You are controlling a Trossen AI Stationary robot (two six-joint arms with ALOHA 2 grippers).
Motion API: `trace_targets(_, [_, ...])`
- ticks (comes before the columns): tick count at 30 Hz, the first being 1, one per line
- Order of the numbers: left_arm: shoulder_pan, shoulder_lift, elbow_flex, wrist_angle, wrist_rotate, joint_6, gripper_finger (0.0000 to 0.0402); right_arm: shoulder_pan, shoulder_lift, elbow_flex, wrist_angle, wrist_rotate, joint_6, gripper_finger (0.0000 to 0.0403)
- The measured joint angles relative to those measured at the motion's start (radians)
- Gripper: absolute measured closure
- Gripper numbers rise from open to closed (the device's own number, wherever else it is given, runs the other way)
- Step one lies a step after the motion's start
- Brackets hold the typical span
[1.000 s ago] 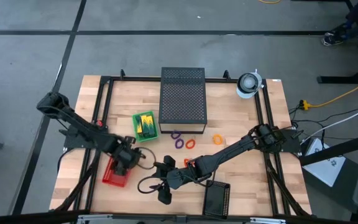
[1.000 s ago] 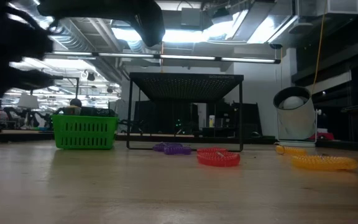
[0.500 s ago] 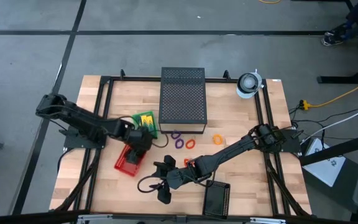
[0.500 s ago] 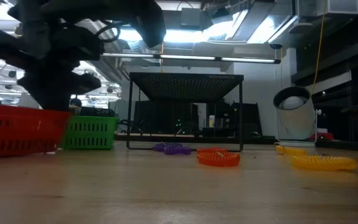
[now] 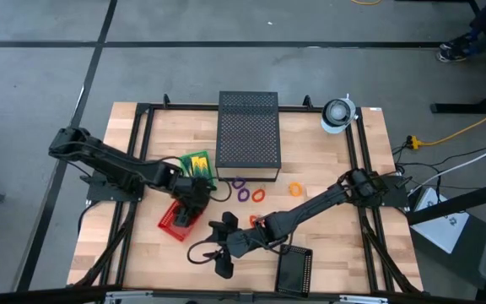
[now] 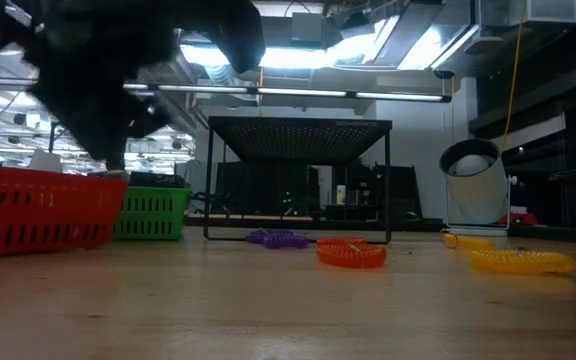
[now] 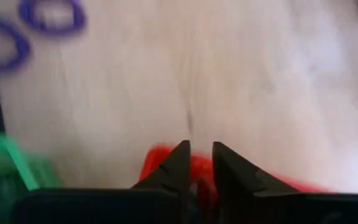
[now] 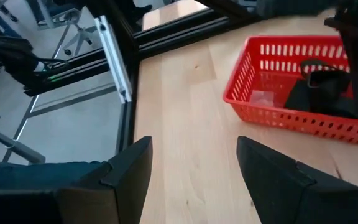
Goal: Pick & Place Office Desk Supplies
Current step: Put the yellow spring keychain into the black bin
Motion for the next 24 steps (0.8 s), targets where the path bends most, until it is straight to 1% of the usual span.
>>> trace_targets(2, [-0.018,-0.011,0.043,-0.002,-0.006,0.025,0.0320,0.008,-0.002,0.000,0.023,0.000,-0.016,0.0167])
trace_targets(4, [-0.035,-0.026,0.089,-0.018,-0.043,0.052,0.0305,0.018,-0.016,-0.001,0.035,0.000,-0.047,0.0167])
trace_targets(6, [-0.048,-0.043,0.141,-0.075,-0.091,0.079,0.0294,0.025,-0.026,0.001,0.061,0.000,-0.063,0.0167])
trace_targets(9, [-0.056,-0.068,0.216,-0.192,-0.170,0.098,0.0286,0.031,-0.037,0.001,0.067,0.000,-0.094,0.0167])
trace_targets(10, [-0.057,-0.078,0.236,-0.212,-0.191,0.098,0.0285,0.032,-0.038,0.001,0.075,0.000,-0.102,0.0167])
trace_targets(12, [-0.068,-0.103,0.257,-0.198,-0.214,0.096,0.0286,0.033,-0.040,0.000,0.098,0.000,-0.140,0.0167])
trace_targets(15, [-0.101,-0.136,0.260,-0.028,-0.216,0.127,0.0290,0.035,-0.046,0.000,0.137,-0.002,-0.218,0.0167])
trace_targets(19, [-0.147,-0.136,0.255,0.293,-0.221,0.262,0.0293,0.031,-0.046,0.000,0.147,-0.009,-0.315,0.0167])
trace_targets(22, [-0.172,-0.129,0.196,0.630,-0.196,0.361,0.0291,0.023,-0.046,0.000,0.147,0.002,-0.333,0.0167])
trace_targets(24, [-0.170,-0.129,0.140,0.753,-0.209,0.385,0.0290,0.022,-0.058,0.000,0.089,0.058,-0.295,0.0169])
